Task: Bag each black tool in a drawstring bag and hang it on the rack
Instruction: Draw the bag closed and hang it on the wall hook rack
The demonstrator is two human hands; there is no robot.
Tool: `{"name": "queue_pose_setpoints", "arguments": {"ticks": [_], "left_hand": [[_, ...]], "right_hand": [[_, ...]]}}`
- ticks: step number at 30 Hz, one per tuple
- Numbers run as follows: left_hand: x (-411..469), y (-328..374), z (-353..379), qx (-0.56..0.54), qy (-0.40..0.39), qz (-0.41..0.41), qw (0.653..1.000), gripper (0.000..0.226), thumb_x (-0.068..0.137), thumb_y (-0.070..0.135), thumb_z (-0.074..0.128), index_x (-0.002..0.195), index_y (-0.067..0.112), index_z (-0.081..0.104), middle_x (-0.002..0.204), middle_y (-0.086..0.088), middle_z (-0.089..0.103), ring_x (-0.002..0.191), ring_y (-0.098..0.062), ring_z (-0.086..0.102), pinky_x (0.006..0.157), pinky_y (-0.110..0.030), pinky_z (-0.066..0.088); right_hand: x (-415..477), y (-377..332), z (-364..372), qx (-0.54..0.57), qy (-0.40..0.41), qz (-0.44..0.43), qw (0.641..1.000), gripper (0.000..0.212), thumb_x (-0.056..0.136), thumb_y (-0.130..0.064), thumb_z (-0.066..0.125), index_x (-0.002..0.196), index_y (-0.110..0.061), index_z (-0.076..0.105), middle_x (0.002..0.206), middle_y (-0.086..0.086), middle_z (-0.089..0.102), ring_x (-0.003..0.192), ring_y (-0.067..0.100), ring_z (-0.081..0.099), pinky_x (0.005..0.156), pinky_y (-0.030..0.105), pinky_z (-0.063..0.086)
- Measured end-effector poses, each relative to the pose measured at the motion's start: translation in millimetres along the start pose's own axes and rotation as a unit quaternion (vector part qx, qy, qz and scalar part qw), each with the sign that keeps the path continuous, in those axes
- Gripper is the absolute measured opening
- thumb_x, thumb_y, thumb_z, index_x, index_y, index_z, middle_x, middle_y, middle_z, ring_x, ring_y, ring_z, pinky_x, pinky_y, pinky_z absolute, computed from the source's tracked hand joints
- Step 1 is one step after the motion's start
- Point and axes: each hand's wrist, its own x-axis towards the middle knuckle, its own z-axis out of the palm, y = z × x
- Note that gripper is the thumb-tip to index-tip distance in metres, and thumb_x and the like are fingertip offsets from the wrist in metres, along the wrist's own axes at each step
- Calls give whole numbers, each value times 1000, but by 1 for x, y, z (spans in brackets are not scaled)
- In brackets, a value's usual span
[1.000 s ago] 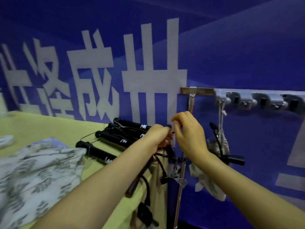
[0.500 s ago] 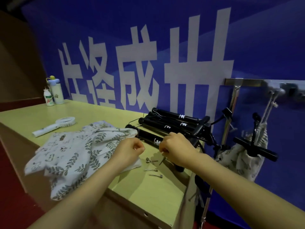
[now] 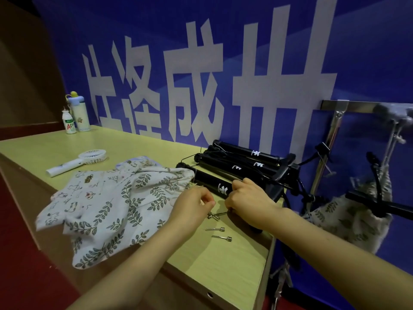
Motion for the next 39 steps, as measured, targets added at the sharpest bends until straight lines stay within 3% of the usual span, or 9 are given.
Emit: {"name": "queue_pose_setpoints", "arguments": {"ticks": [6,9,12,16,22,29,33,35,39], "left_hand": [[4,-12,-14,45,100,-29,994,12,90,24,57,86,16,66,89,4,64,82,-13,58,71,-29,49],[10,-24,-27,70,150,-74,983,15,89,30,58,82,17,62,80,6,60,78,-16,56,58,-29,41],[18,-34,-32,97,107,-115,983,19,87,34,60,84,16,59,74,4,55,70,-16,52,53,-28,35],[28,-38,-29,157,64,-150,974,33,85,48,59,91,16,55,97,-4,63,83,-20,59,64,-30,44],[42,-28,-22,276,35,-203,939,72,78,71,49,125,16,46,118,-1,64,108,-21,61,73,-29,43],[57,-29,-17,400,91,-128,903,57,87,60,46,122,15,45,100,1,71,93,-18,68,71,-28,49],[62,-35,-13,452,85,-90,883,33,95,42,43,116,19,55,94,2,72,83,-17,70,53,-22,36],[65,-33,-13,414,88,-102,900,24,98,26,41,111,22,60,91,2,72,73,-16,66,44,-22,27],[68,-35,-29,108,123,-193,967,27,99,33,36,93,21,60,78,1,66,64,-18,59,56,-25,46]], "right_hand": [[2,-2,2,1,6,-19,1000,24,97,-17,43,111,-15,63,104,4,62,101,22,47,84,33,33],[4,-3,4,2,6,-27,1000,20,97,-17,45,108,-14,62,101,5,62,97,22,48,83,33,35],[6,-1,5,13,3,-49,999,17,97,-17,46,104,-13,60,97,5,61,93,21,49,83,33,40],[6,6,0,26,-39,-62,997,17,96,-15,44,103,-11,59,96,7,61,91,22,53,86,36,46],[7,8,-13,192,-34,63,979,10,92,-27,52,99,-21,54,94,0,60,84,14,57,78,28,53],[23,-7,-23,348,34,157,924,7,89,-23,58,95,-21,59,88,-1,62,79,12,61,73,30,56],[37,-15,-21,436,53,211,873,6,86,-18,58,89,-20,62,83,-2,62,75,17,62,66,30,54],[42,-17,-20,488,55,235,839,10,86,-15,58,92,-18,65,89,2,65,79,21,65,65,29,55],[49,-15,-22,582,57,254,771,9,89,-11,56,87,-15,63,84,4,67,74,15,60,70,30,51]]}}
